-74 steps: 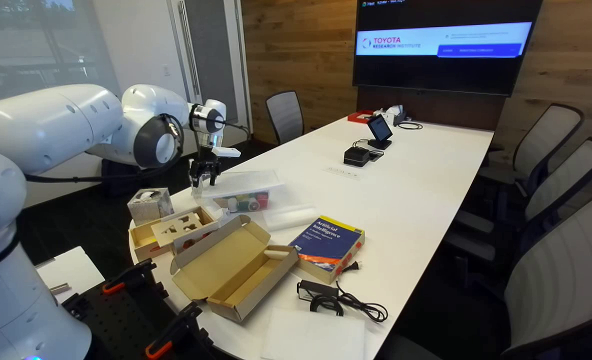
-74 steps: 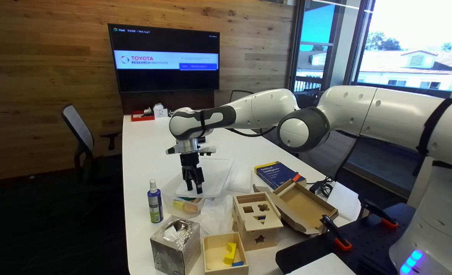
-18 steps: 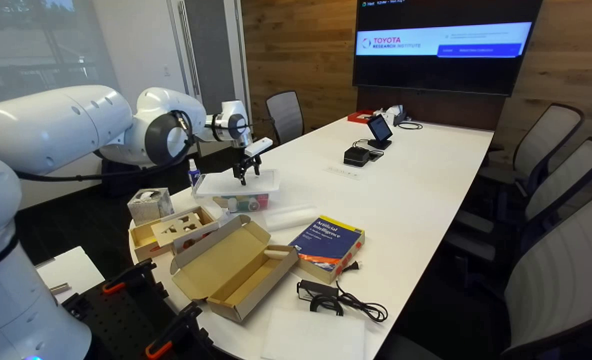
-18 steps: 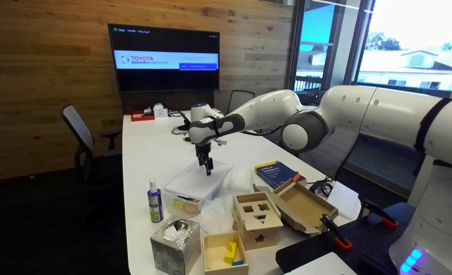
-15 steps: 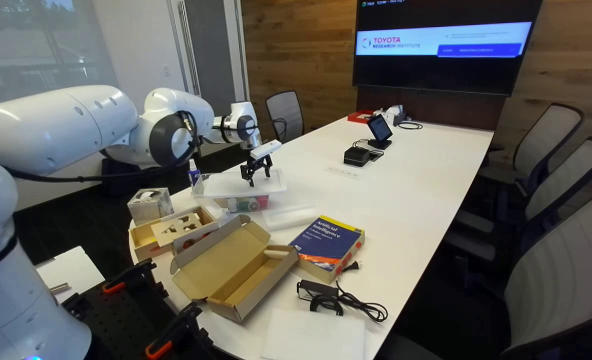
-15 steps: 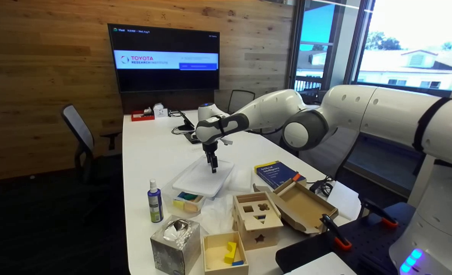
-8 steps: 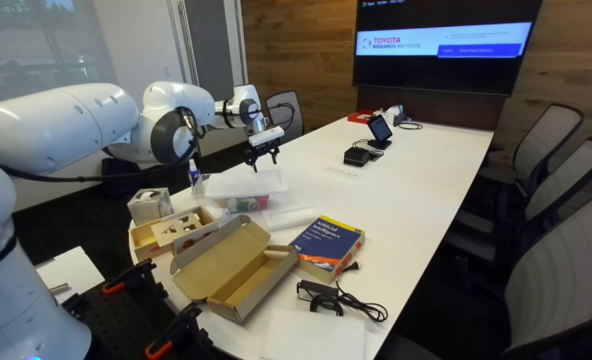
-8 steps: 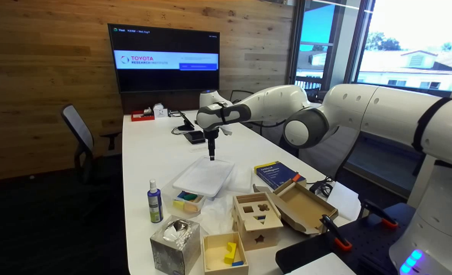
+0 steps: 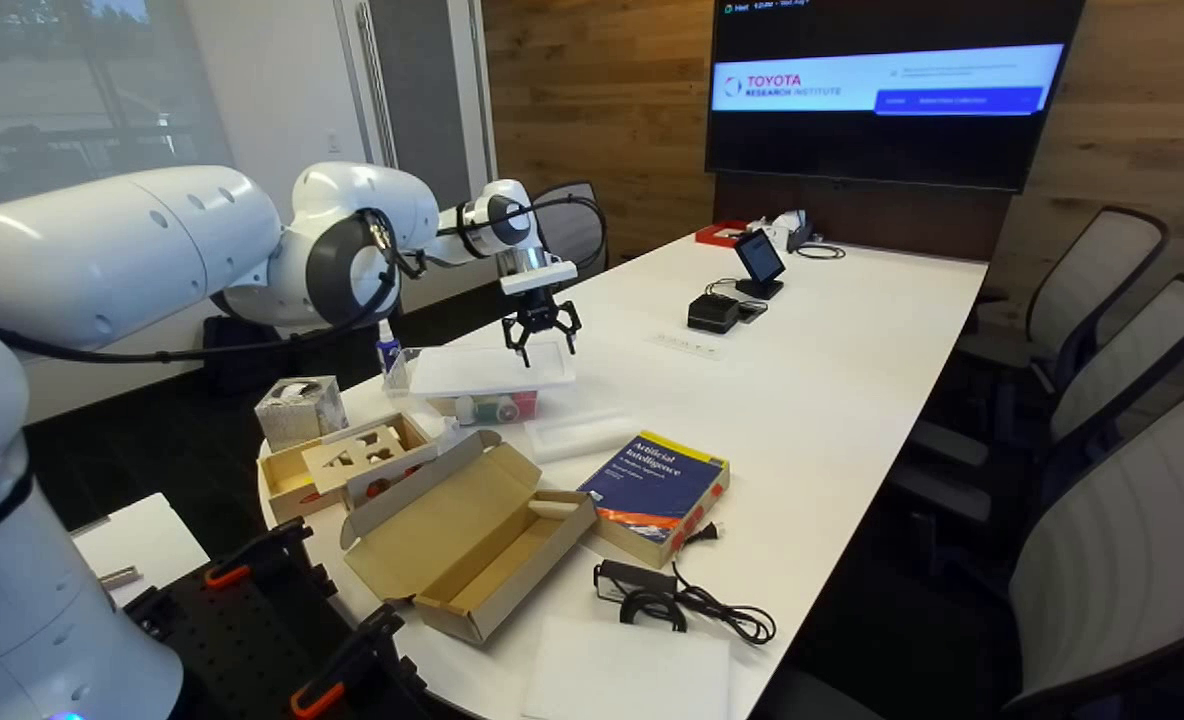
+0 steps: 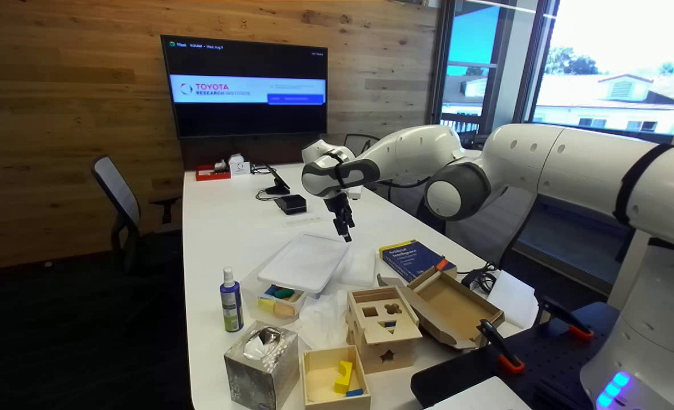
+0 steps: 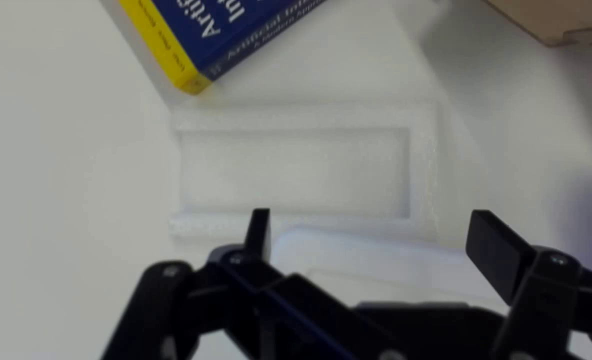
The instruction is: Place the white lid on the tote
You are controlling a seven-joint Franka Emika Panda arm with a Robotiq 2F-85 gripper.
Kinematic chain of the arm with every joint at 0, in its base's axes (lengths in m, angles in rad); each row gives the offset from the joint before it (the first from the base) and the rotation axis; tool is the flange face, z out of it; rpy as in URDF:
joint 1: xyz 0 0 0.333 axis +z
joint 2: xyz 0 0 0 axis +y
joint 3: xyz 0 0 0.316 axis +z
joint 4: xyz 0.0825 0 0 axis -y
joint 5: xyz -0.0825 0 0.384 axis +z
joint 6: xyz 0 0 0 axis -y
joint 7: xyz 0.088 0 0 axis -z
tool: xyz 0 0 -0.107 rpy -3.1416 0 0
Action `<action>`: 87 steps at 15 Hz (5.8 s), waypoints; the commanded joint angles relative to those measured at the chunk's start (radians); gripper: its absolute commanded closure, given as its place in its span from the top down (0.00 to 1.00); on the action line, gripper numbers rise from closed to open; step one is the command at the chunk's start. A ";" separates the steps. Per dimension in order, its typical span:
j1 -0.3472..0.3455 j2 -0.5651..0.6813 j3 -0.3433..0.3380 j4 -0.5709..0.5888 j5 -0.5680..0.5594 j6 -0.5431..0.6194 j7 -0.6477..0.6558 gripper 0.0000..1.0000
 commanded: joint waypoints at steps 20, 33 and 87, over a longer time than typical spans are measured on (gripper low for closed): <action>-0.149 0.018 0.147 -0.179 0.031 0.499 -0.301 1.00; -0.129 0.018 0.193 -0.151 0.103 0.476 -0.443 1.00; 0.267 0.011 0.228 -0.102 0.150 0.147 0.027 1.00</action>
